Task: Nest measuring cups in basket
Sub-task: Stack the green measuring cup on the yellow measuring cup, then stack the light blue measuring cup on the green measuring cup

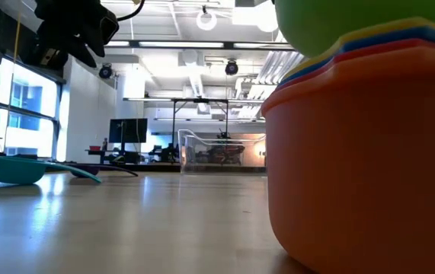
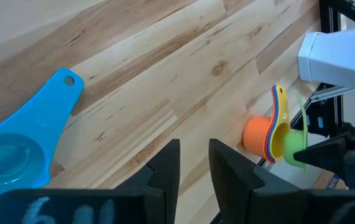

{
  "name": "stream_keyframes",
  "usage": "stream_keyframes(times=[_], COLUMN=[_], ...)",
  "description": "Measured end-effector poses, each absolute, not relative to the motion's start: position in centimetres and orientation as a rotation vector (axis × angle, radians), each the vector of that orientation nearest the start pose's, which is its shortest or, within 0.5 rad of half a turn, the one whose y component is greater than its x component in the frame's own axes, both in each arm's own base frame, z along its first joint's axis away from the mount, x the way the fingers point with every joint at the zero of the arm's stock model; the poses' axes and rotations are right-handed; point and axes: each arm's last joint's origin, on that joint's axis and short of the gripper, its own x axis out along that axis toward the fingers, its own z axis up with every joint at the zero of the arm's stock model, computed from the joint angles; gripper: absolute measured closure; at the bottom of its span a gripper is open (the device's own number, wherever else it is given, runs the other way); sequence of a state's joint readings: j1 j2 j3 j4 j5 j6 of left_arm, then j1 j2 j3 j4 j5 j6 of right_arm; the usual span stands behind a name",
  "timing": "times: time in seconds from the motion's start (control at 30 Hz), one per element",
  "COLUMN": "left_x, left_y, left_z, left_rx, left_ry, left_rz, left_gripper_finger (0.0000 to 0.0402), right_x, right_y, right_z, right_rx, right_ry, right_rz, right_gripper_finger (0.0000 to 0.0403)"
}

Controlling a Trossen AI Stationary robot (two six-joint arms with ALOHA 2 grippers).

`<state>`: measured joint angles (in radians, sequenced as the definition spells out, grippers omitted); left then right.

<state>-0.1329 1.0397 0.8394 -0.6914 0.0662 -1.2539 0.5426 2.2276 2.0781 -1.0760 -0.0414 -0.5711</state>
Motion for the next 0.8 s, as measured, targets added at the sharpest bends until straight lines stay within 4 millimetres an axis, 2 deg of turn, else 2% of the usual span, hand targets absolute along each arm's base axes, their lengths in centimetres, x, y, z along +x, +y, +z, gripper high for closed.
stream_keyframes(times=[0.5, 0.8], left_x=[19.70, 19.71], left_y=[-2.83, -2.78], left_z=[26.60, 26.60], left_rx=[-1.132, -1.041], left_ry=[0.884, 0.883], left_rz=[0.394, 0.364], left_gripper_finger=[0.0326, 0.0326], right_x=[39.60, 40.19], right_y=[24.37, 23.49], right_z=[24.44, 24.47], right_rx=[-0.821, -0.714], right_ry=[1.028, 1.095], right_rz=[0.869, 0.601], right_gripper_finger=[0.0341, 0.0341])
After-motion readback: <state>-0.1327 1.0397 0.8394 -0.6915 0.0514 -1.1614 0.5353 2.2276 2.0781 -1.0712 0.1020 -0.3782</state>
